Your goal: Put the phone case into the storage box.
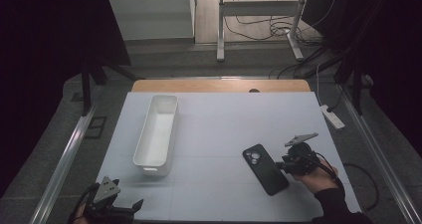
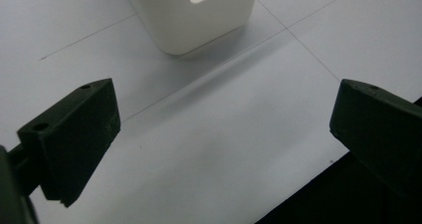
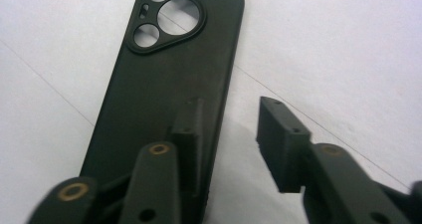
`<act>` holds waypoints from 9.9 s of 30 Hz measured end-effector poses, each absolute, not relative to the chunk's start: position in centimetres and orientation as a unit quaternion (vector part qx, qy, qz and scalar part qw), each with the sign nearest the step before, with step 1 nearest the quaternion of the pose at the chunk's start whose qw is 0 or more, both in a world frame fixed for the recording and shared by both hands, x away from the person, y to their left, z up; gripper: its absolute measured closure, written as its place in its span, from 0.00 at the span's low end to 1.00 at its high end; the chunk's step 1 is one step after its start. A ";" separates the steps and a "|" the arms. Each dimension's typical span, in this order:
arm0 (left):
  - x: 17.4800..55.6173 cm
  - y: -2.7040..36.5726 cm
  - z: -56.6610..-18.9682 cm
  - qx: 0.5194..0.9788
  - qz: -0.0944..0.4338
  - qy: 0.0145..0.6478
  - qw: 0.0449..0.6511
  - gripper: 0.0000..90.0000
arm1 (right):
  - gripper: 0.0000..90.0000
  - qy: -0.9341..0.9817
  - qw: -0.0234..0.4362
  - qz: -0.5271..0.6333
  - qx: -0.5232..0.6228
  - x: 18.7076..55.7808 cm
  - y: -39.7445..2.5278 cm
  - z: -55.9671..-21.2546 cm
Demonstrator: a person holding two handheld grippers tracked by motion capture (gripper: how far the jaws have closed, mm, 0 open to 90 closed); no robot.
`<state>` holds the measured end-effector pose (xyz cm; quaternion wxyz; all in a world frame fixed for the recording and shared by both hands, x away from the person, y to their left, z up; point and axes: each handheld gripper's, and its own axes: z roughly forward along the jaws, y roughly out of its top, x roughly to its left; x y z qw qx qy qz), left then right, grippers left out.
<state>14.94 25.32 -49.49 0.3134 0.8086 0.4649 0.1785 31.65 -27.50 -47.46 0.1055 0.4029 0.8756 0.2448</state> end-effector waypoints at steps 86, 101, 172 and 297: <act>14.9 25.8 -49.4 0.803 0.168 0.466 0.332 0.00 | 0.00 0.881 0.109 0.185 0.423 30.7 -22.1 -51.5; 15.1 26.4 -49.4 0.797 0.140 0.467 0.357 0.01 | 0.15 0.891 0.092 0.165 0.412 31.1 -22.3 -50.7; 25.3 16.7 -44.5 0.832 0.084 0.271 0.476 0.00 | 0.17 0.877 0.073 0.393 0.267 28.4 -23.7 -44.6; 26.7 11.7 -44.2 0.830 -0.010 0.090 0.551 0.02 | 0.17 0.880 -0.017 0.469 0.074 26.5 -17.1 -44.1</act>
